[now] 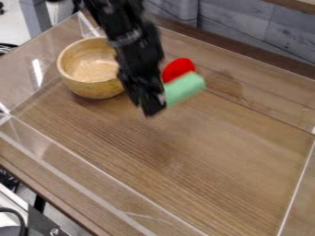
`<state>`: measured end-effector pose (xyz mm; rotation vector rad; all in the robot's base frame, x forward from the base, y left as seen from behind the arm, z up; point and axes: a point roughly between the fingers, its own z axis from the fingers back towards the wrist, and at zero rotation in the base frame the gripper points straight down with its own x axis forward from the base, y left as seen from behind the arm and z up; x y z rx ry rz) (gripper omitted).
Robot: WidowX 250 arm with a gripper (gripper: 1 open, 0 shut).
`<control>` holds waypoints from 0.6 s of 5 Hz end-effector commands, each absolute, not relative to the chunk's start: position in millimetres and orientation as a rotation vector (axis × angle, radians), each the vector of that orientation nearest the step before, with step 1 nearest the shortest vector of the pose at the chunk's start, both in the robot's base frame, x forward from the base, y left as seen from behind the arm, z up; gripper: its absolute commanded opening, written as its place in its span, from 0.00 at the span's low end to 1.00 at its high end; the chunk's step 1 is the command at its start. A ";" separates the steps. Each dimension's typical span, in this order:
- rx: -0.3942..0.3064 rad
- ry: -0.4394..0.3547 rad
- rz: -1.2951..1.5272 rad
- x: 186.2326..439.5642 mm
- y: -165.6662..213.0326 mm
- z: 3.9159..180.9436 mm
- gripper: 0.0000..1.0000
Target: Put the green stick in the brown bowl
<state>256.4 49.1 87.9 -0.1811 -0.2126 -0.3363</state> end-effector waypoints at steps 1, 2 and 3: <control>-0.136 -0.268 -0.330 259.4 79.9 122.4 0.00; -0.121 -0.268 -0.296 258.2 113.5 128.1 0.00; -0.111 -0.265 -0.276 259.0 141.6 130.2 0.00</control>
